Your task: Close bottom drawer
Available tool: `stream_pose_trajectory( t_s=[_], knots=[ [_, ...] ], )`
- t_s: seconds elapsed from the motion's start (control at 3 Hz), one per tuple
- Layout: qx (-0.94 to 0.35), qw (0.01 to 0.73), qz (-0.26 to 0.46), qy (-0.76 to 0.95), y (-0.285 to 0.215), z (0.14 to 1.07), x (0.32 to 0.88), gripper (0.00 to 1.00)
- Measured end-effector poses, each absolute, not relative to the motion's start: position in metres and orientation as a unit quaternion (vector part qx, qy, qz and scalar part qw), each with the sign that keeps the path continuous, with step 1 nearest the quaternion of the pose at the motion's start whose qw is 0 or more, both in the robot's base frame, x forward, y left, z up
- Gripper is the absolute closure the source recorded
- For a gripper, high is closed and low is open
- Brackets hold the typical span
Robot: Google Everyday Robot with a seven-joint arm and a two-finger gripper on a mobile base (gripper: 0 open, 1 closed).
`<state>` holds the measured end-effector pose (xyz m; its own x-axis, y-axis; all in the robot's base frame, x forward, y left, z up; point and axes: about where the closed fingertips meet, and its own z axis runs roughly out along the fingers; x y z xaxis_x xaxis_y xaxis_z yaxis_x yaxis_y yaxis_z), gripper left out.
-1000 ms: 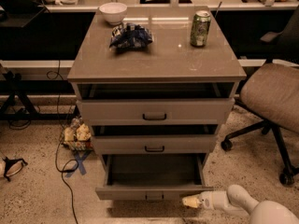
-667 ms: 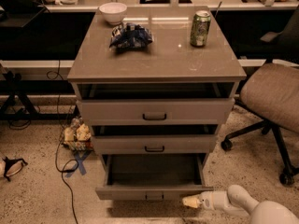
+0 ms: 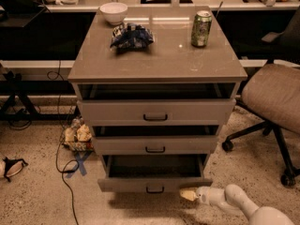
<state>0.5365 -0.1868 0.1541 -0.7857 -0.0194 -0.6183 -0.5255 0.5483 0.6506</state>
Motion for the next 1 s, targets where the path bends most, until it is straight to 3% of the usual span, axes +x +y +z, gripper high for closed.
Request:
stream_pose_trajectory(
  t_s=[0.33, 1.0],
  knots=[
    [-0.174, 0.344, 0.458, 0.801, -0.162, 0.173, 0.585, 1.00],
    [-0.179, 0.410, 0.460, 0.767, -0.145, 0.196, 0.627, 1.00]
  ],
)
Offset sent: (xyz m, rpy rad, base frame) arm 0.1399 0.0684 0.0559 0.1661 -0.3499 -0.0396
